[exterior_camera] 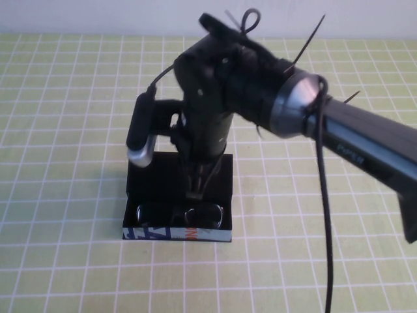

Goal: Return glasses to glasses case
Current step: Place the glasses in the glasses case, then close the glasses case

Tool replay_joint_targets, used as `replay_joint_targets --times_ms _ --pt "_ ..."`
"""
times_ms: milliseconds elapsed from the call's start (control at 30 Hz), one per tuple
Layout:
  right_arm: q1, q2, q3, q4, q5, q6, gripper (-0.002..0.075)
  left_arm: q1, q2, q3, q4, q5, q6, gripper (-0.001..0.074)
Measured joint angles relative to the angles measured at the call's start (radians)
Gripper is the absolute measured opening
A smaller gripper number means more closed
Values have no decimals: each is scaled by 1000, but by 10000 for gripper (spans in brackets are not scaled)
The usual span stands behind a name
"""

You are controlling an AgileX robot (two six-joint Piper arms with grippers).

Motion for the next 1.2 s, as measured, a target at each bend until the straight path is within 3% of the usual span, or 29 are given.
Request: replay_joint_targets --times_ms 167,500,800,1200 --pt "-67 -25 0 19 1 22 4 0 0 0 0 0 0 -2" --pt "-224 -53 0 247 5 25 -11 0 0 0 0 0 0 -2" --pt "-271 -57 0 305 7 63 -11 0 0 0 -3 -54 -12 -2" --pt "-274 -57 0 321 -16 133 -11 0 0 -2 -191 -302 -404 -2"
